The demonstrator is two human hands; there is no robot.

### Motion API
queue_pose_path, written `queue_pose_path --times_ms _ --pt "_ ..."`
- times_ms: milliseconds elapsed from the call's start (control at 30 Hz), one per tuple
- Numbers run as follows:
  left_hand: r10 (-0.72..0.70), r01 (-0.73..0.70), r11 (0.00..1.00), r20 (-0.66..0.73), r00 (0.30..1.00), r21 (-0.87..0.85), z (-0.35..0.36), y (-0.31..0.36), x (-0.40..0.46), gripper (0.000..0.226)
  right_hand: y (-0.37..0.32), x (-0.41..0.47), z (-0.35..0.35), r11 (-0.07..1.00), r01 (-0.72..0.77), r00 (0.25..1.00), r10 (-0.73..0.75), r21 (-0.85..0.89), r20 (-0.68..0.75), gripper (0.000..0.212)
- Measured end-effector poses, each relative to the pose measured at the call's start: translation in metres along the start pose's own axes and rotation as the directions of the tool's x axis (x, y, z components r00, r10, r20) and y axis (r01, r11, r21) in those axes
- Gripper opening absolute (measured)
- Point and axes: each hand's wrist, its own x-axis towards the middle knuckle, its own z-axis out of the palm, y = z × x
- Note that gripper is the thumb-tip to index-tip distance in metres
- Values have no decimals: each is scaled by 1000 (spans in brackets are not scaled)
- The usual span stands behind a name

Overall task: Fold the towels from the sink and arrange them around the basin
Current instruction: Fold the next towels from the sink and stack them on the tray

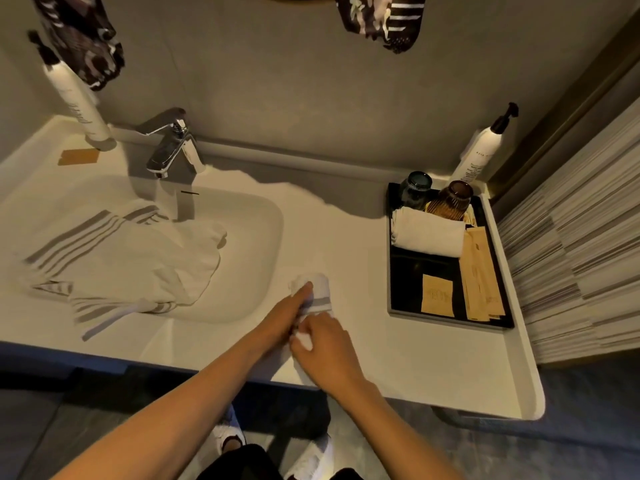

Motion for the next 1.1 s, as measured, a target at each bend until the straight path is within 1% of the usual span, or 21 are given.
queue_pose_path --times_ms 33,67,100,133,200,233,300,367,400,467,533,600,667,733,800,833,900,933,967,1033,1100 --pt "60 -55 981 -16 998 184 -6 3 2 49 3 -1 8 991 71 996 -65 -116 55 29" --pt "145 -107 903 -61 987 416 -11 5 5 44 5 -2 13 977 113 991 -98 -178 93 36" --pt "240 -134 788 -99 966 601 -15 7 7 47 9 -2 16 970 141 987 -122 -197 106 38" --pt "307 -143 702 -116 945 698 -20 8 11 51 11 -3 17 972 152 986 -137 -178 93 38" --pt "355 -152 664 -130 926 732 -28 10 20 59 15 -5 18 983 132 991 -133 -130 0 33" --pt "382 -173 649 -120 916 741 -32 10 26 65 18 -7 18 985 81 992 -94 -150 -82 30" --pt "434 -222 565 -57 899 795 -38 8 35 73 21 -10 18 979 -133 977 104 -153 -186 34" --pt "477 -281 405 61 877 870 -39 8 40 70 24 -8 18 919 -394 917 393 1 -72 49" --pt "471 -307 337 124 874 890 -39 9 42 68 25 -7 19 872 -483 875 483 80 14 53" --pt "410 -325 283 192 892 902 -36 16 47 68 24 -2 21 853 -512 858 501 107 109 53" --pt "301 -323 299 232 925 898 -36 26 50 76 23 2 23 857 -503 858 480 112 182 47" --pt "161 -296 344 254 954 891 -41 40 51 75 21 6 22 826 -524 847 482 206 224 40" --pt "81 -242 503 233 969 830 -46 51 48 57 20 8 8 763 -533 846 489 365 214 31" --pt "94 -214 696 208 974 686 -49 61 43 42 23 9 -10 648 -513 848 485 562 214 23" --pt "79 -170 875 211 974 454 -46 67 38 29 28 7 -31 465 -465 835 513 754 199 19" --pt "55 -129 934 224 973 332 -38 71 38 27 33 8 -43 357 -421 818 547 834 178 19" --pt "35 -77 978 210 977 195 -23 73 38 29 42 11 -63 160 -329 780 602 931 173 21" --pt "30 -65 981 194 981 181 -7 74 40 32 51 11 -75 108 -282 765 626 953 155 24" --pt "24 -53 982 161 987 181 6 74 42 37 57 11 -85 95 -257 751 646 962 137 25" --pt "16 -37 983 118 993 178 39 74 46 44 77 12 -107 146 -257 710 699 955 83 25" --pt "17 -38 971 92 996 234 70 74 55 41 106 17 -128 192 -291 645 763 937 44 29"
